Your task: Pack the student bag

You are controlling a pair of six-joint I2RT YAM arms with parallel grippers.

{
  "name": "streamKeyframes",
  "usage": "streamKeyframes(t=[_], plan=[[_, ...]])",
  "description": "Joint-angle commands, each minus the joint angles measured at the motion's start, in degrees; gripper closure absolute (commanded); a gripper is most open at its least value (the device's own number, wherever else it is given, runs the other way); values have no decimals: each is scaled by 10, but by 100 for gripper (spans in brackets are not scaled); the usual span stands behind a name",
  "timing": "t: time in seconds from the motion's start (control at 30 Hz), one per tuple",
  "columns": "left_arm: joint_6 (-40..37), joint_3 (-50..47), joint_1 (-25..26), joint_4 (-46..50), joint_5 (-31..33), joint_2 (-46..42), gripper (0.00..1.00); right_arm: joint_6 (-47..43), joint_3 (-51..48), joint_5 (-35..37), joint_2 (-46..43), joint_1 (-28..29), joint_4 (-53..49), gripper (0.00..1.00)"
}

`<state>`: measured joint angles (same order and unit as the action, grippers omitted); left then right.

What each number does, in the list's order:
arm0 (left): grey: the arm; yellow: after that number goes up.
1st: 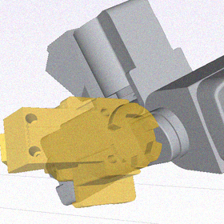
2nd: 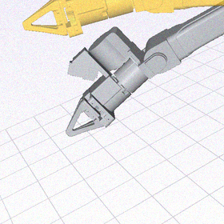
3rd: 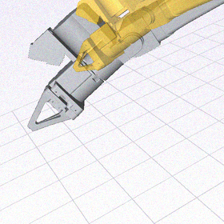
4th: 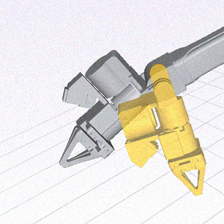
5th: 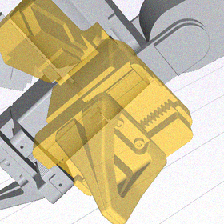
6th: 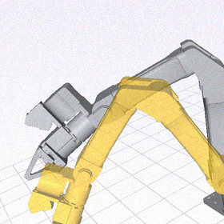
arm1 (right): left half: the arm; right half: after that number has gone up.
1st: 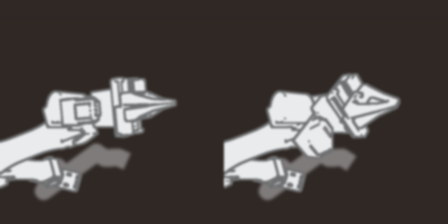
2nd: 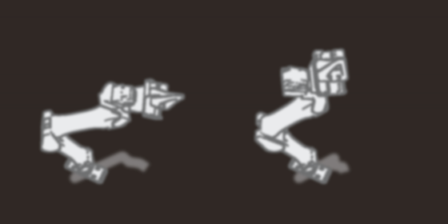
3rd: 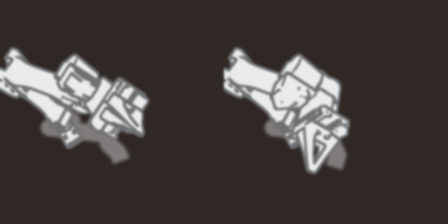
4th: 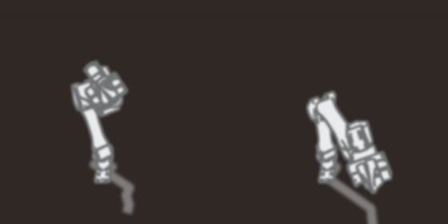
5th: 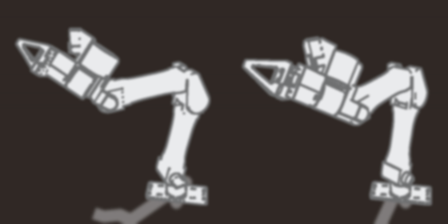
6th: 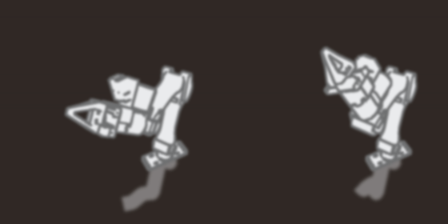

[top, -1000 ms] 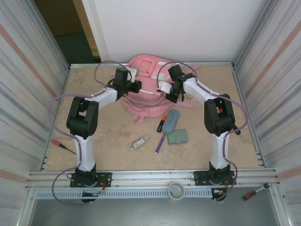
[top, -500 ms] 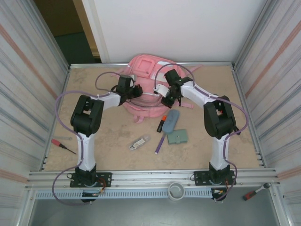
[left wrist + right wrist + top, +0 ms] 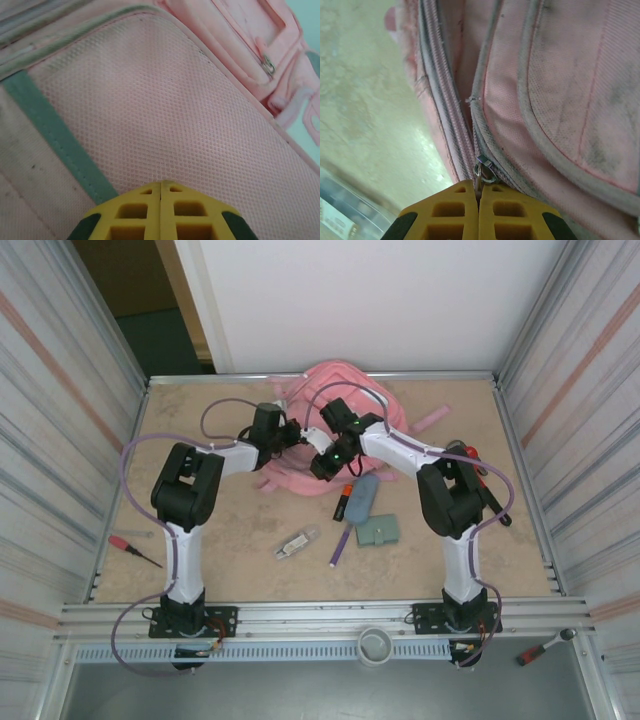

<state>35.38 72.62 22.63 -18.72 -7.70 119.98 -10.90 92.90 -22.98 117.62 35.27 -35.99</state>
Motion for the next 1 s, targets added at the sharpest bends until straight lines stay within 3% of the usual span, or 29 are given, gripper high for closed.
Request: streamKeyframes(t=[0.0, 0.13, 0.4, 0.57, 0.67, 0.83, 0.97], plan=[[9, -47, 26, 103, -30, 7, 100, 34, 2, -46, -17, -23, 63, 100], [-22, -51, 5, 128, -22, -40, 100, -23, -44, 7, -52, -65, 53, 100], [-40, -131, -40, 153, -13, -57, 100, -109, -1, 184, -15, -104, -28, 100], [-43, -197, -27, 150, -24, -83, 100, -149, 4, 243, -9, -113, -9, 100], [-26, -236, 0, 134, -25, -116, 100, -167, 5, 233, -4, -116, 21, 100], [-37, -221, 15, 137, -7, -170, 100, -177, 12, 185, -2, -113, 36, 100], [-100, -202, 16, 114, -37, -213, 83, -213, 17, 149, -4, -112, 6, 100]])
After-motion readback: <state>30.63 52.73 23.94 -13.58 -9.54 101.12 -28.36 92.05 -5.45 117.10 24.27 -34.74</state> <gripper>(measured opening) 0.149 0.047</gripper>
